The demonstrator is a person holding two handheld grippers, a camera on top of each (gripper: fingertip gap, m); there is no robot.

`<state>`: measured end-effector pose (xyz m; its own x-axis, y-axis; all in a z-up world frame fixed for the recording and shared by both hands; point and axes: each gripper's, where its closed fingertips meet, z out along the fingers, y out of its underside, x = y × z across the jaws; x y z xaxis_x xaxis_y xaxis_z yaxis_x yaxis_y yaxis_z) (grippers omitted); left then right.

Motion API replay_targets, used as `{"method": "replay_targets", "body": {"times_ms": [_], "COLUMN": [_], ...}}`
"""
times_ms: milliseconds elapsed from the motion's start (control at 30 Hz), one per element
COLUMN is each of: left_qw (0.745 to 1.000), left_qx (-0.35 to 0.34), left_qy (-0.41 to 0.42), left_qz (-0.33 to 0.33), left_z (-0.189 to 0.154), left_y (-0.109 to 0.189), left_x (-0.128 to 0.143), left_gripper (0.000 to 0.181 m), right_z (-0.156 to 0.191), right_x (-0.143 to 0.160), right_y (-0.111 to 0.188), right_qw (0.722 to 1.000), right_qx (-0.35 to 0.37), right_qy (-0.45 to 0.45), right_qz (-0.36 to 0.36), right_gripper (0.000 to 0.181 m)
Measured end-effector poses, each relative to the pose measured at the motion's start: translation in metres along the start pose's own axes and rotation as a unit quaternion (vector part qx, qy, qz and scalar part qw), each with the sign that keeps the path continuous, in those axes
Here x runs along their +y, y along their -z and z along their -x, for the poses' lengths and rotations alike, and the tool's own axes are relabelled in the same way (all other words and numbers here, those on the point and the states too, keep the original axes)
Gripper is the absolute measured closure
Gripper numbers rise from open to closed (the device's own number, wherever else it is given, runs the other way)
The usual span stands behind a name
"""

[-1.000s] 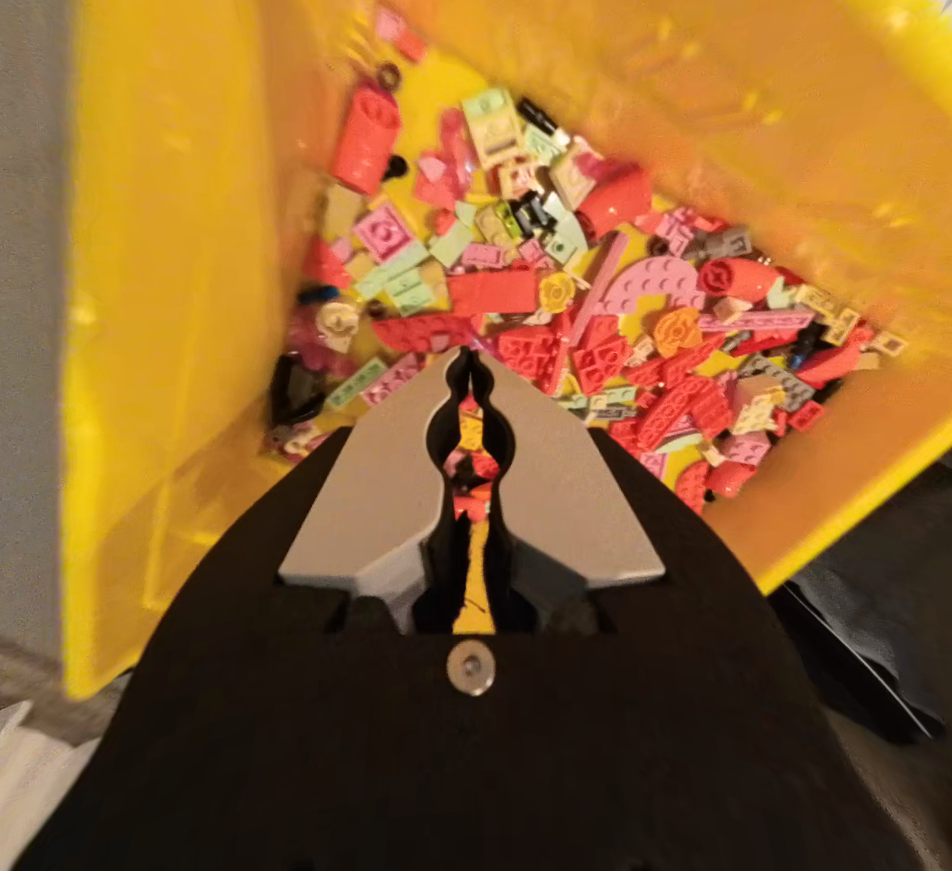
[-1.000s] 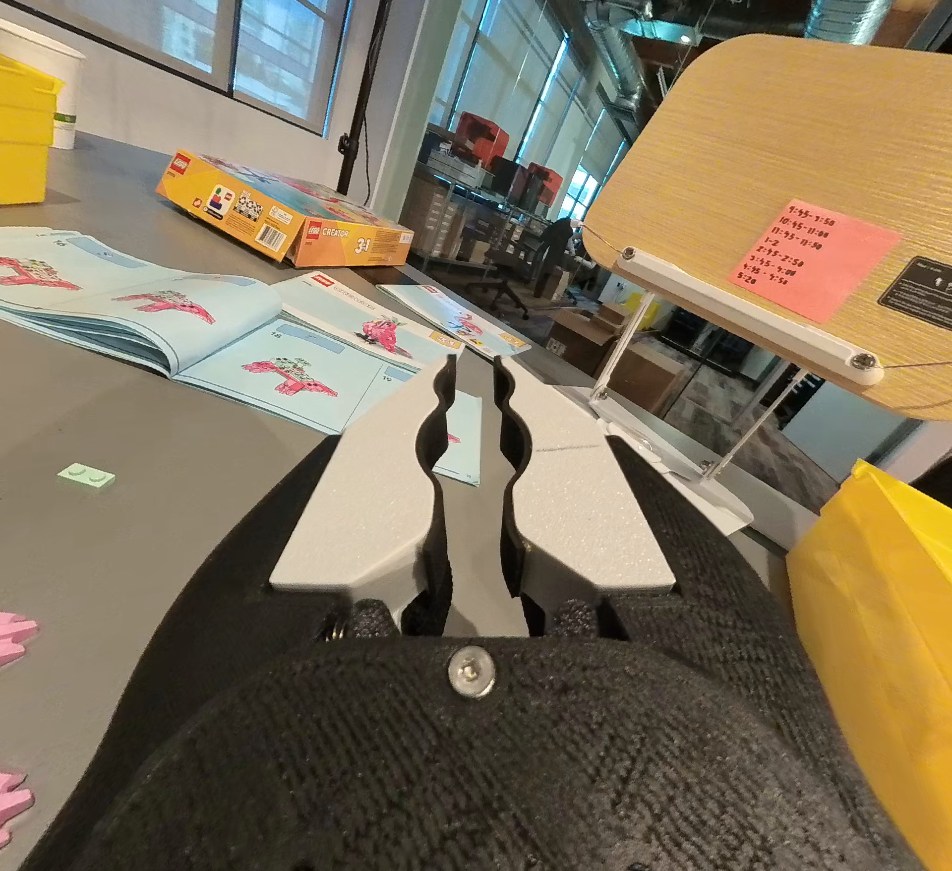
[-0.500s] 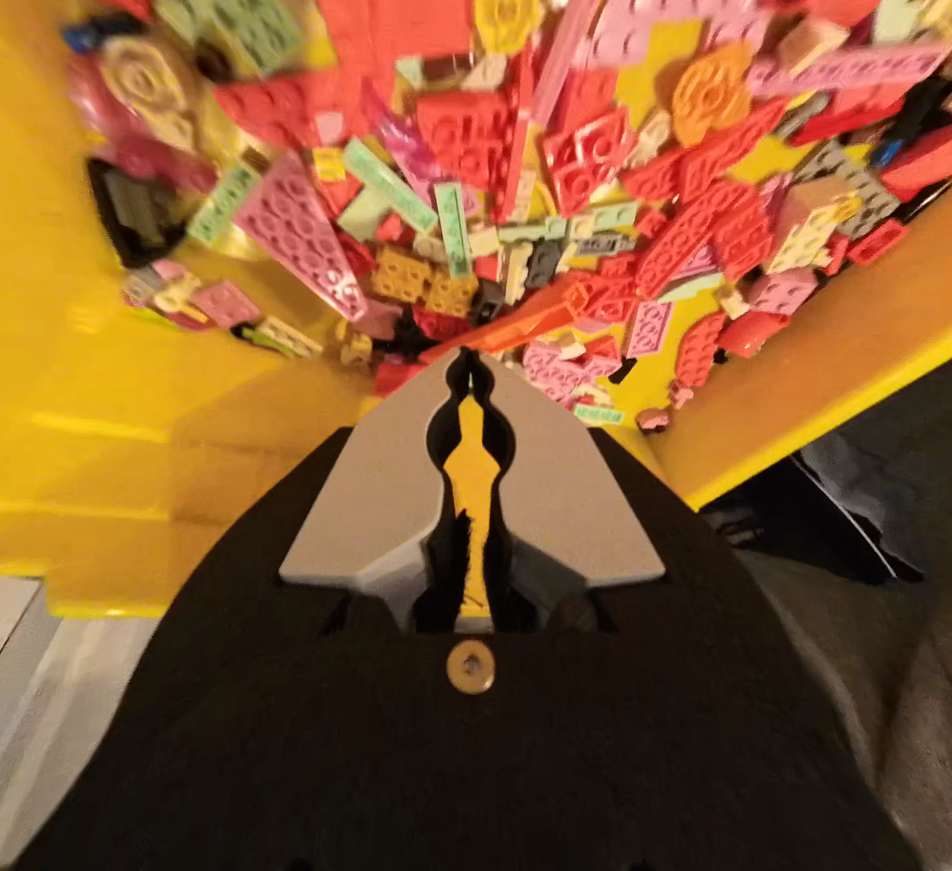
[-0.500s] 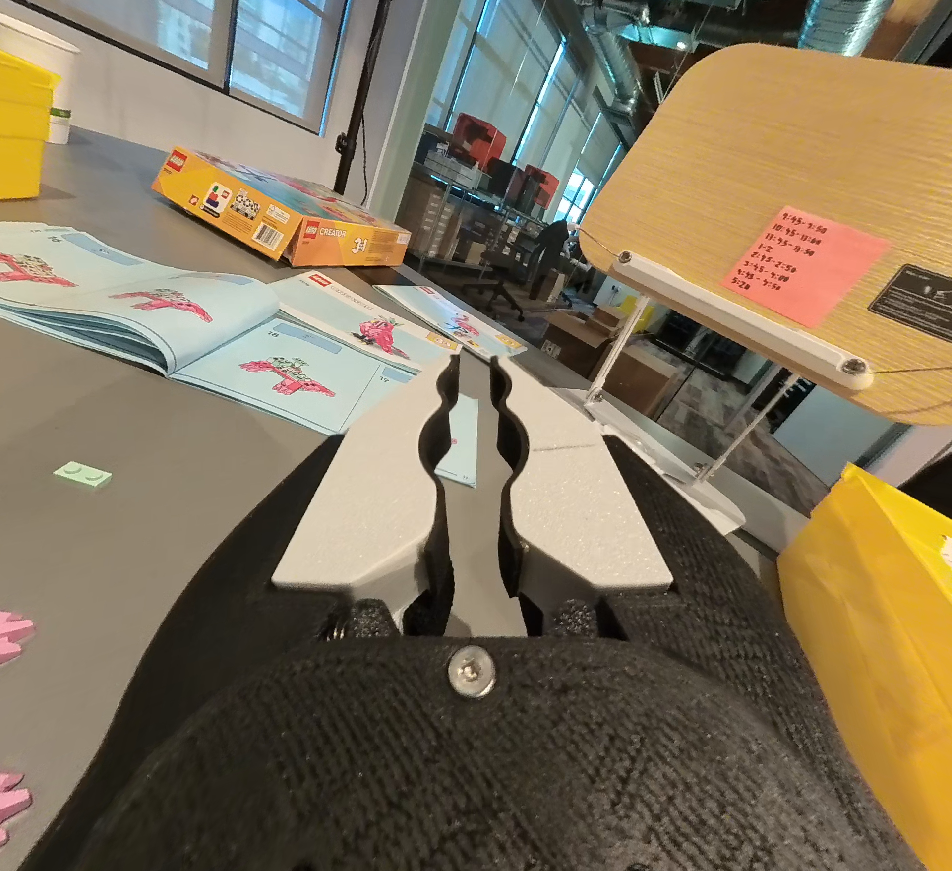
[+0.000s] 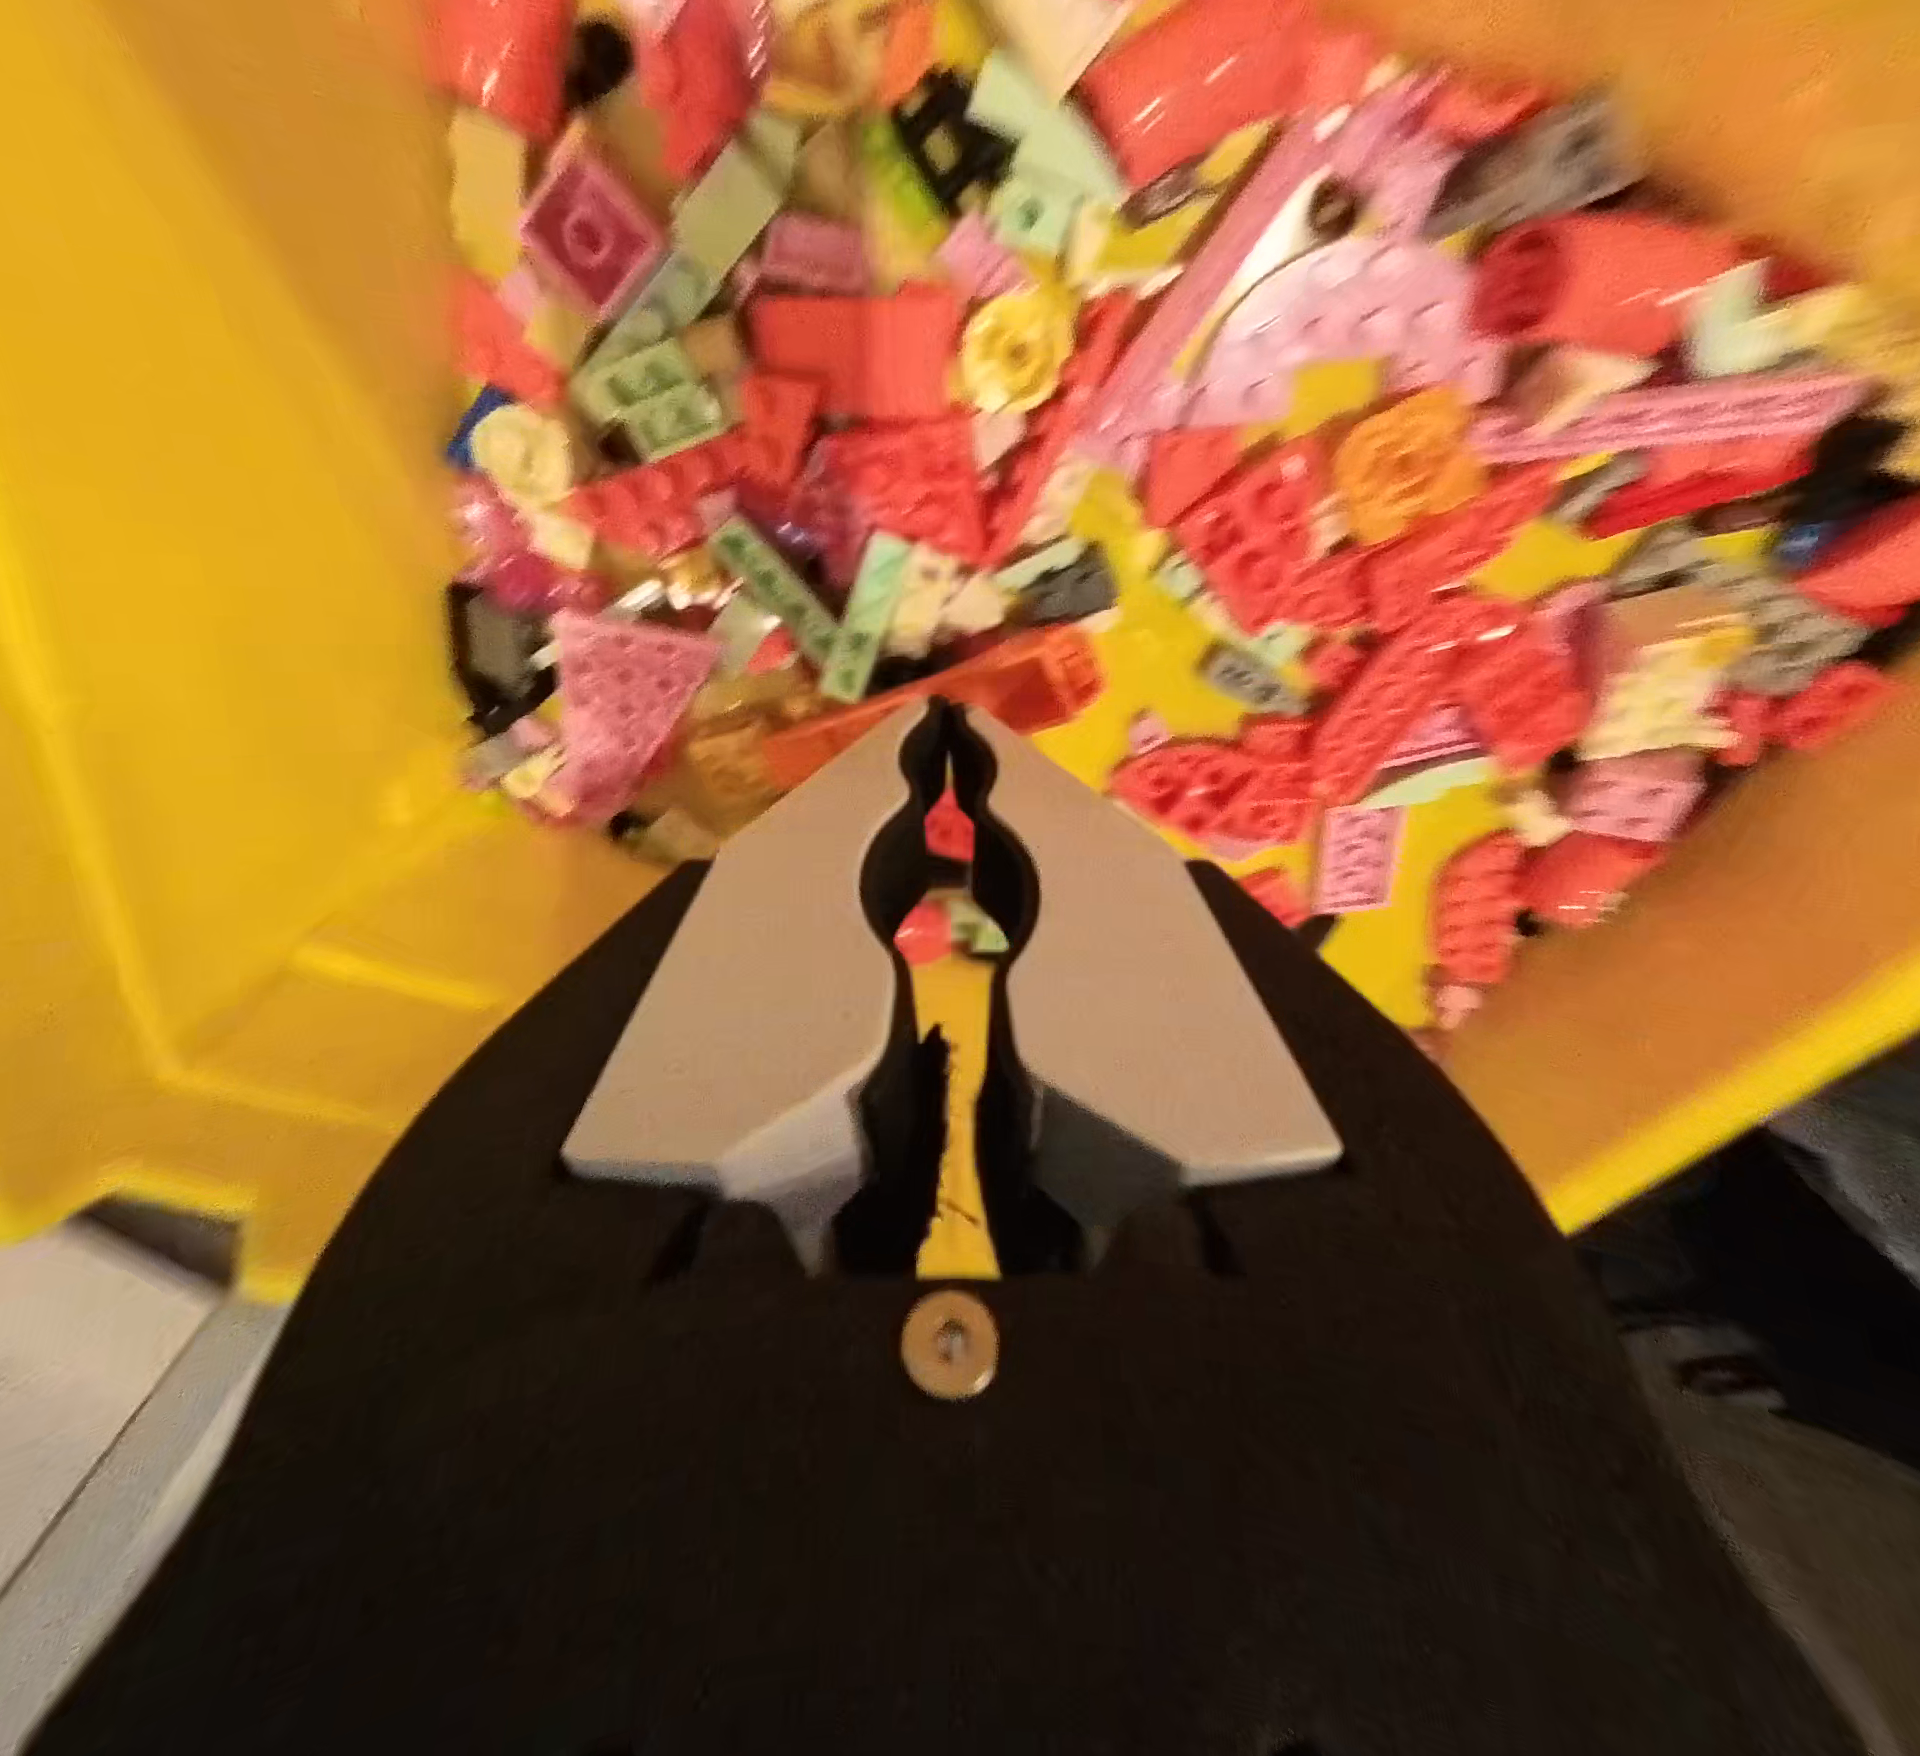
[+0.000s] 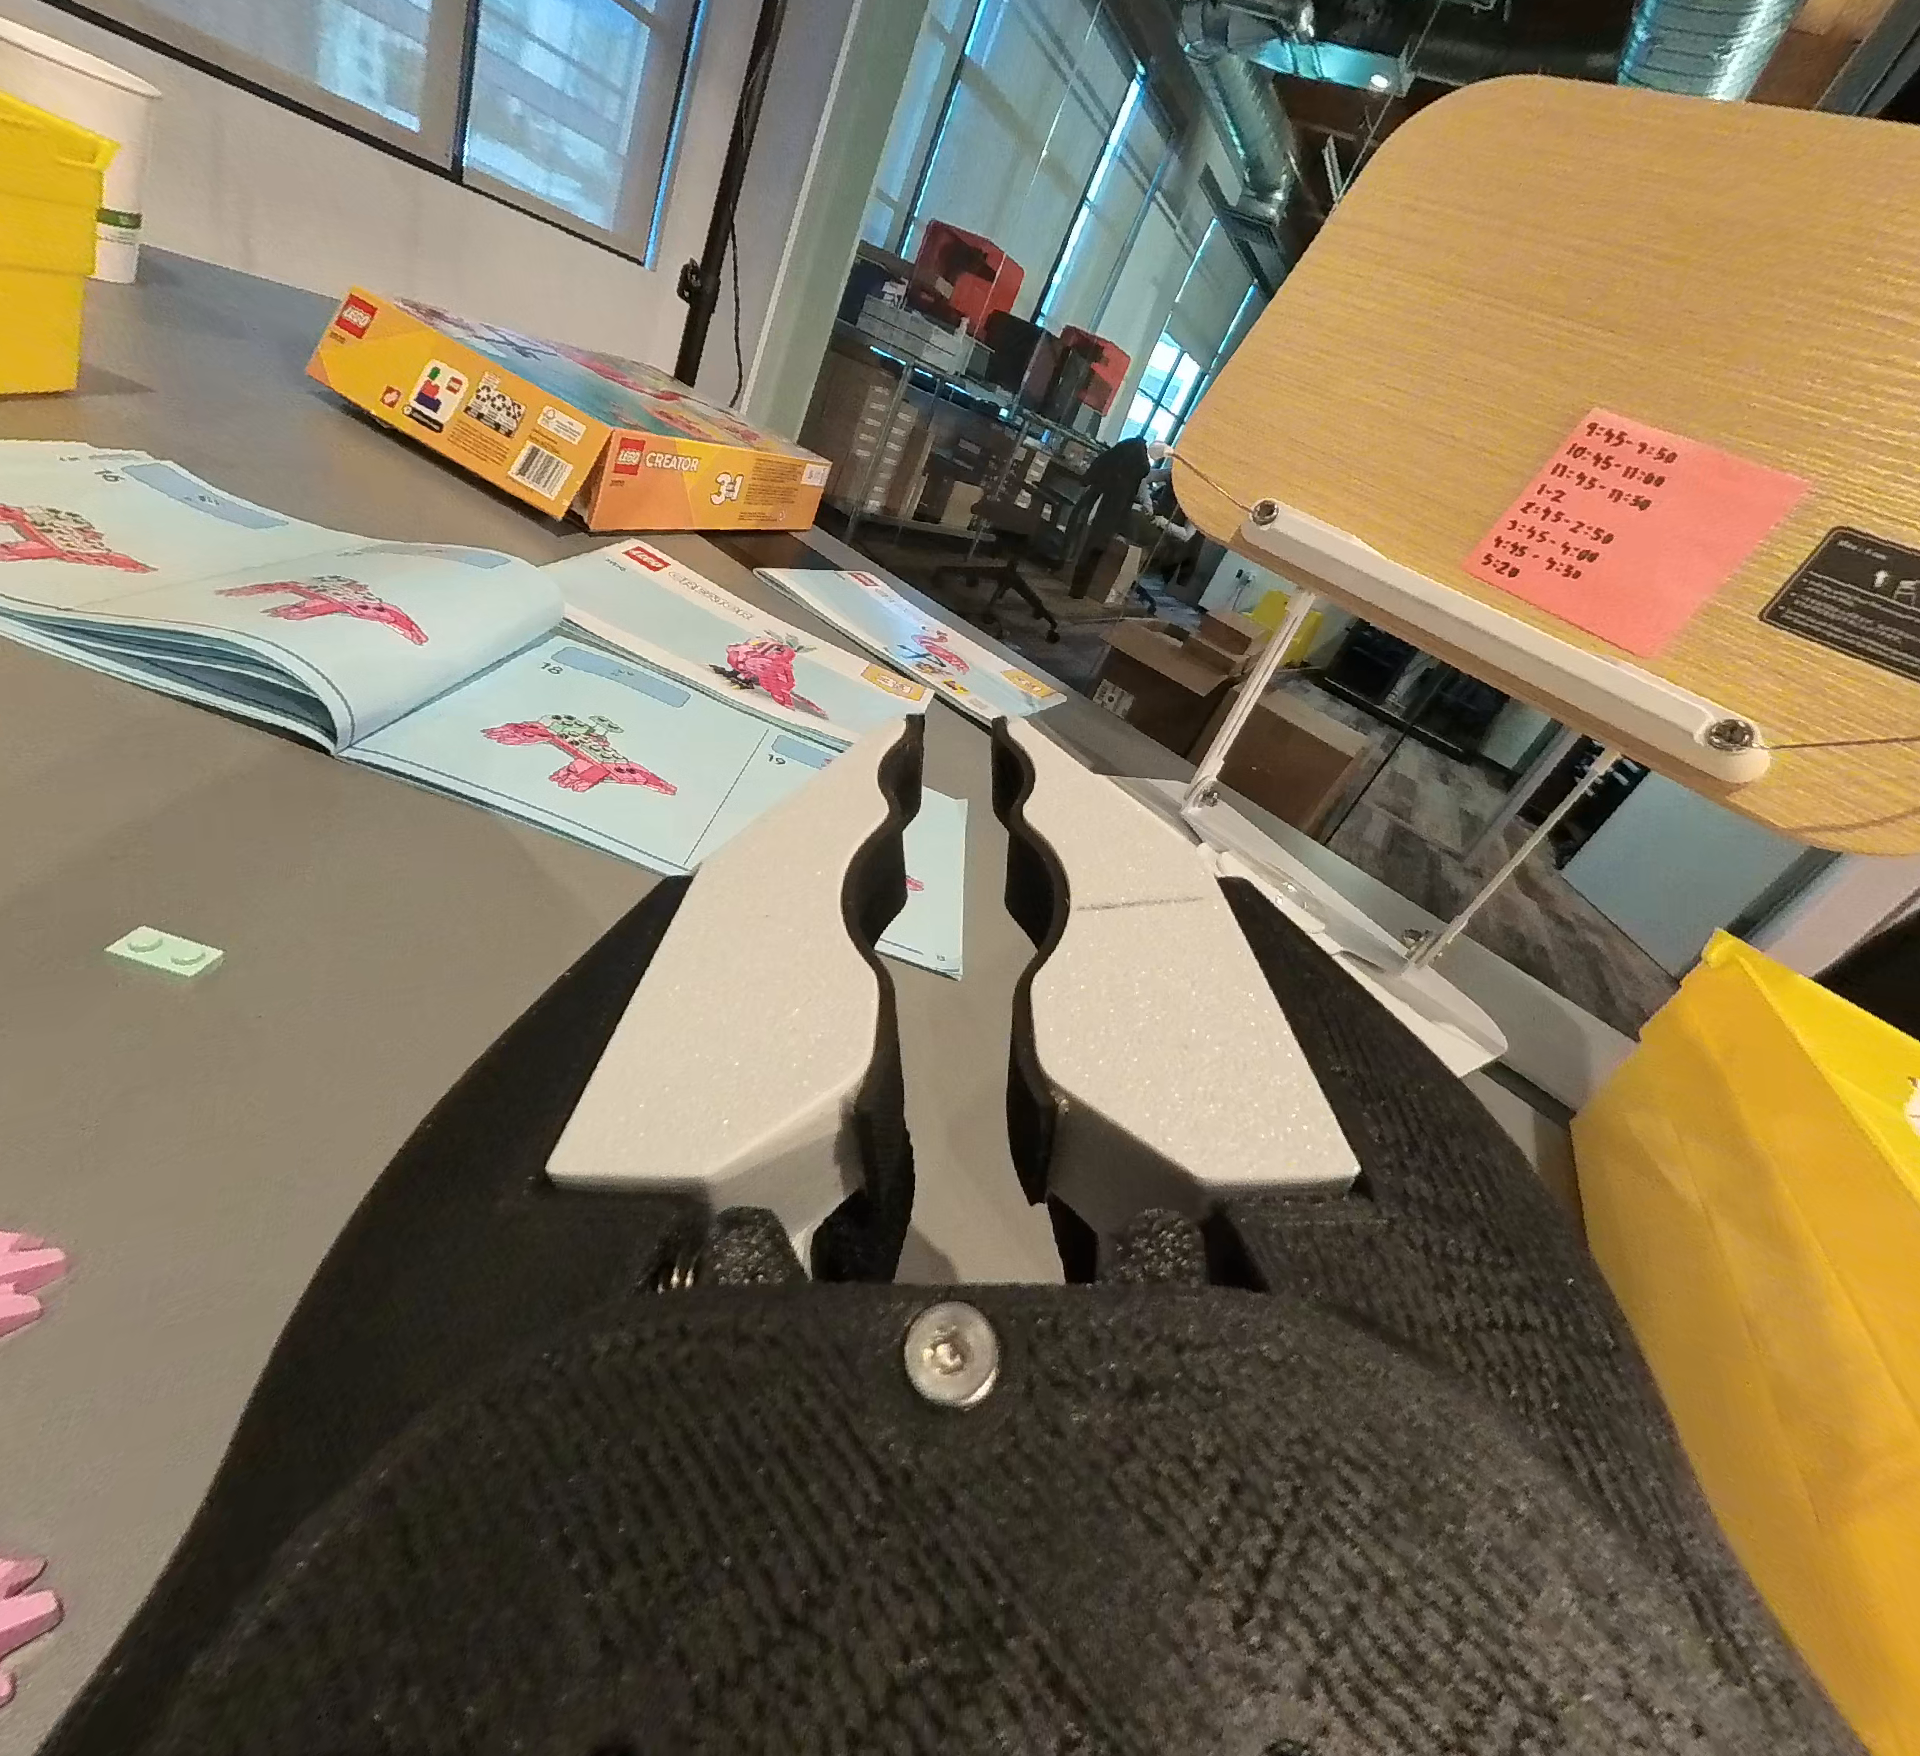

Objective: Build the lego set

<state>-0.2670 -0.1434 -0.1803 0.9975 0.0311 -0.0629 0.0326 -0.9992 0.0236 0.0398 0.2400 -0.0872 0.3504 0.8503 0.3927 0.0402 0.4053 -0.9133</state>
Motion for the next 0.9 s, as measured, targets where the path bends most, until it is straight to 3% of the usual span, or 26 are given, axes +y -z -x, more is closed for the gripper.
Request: {"method": "replay_targets", "body": {"times_ms": [100, 200, 467, 900], "left_qw": [0.997, 0.995, 0.980, 0.967], "left_qx": [0.075, 0.098, 0.068, 0.059], "left_qy": [0.014, 0.002, -0.185, -0.244], "left_qz": [-0.022, 0.023, 0.022, 0.031], "left_z": [-0.021, -0.031, -0.037, -0.034], "left_y": [0.007, 0.003, -0.002, -0.011], "left_x": [-0.005, 0.013, 0.026, 0.040], "left_gripper": [0.181, 0.181, 0.160, 0.153], "right_z": [0.000, 0.001, 0.001, 0.002], "right_x": [0.000, 0.000, 0.000, 0.001], "right_y": [0.000, 0.000, 0.000, 0.000], "right_qw": [1.000, 1.000, 1.000, 1.000], "right_qx": [-0.001, -0.003, -0.005, -0.008], "right_qy": [-0.001, -0.001, -0.009, -0.012], "right_qz": [0.000, 0.000, -0.001, 0.000], "right_gripper": [0.170, 0.170, 0.170, 0.169]}}
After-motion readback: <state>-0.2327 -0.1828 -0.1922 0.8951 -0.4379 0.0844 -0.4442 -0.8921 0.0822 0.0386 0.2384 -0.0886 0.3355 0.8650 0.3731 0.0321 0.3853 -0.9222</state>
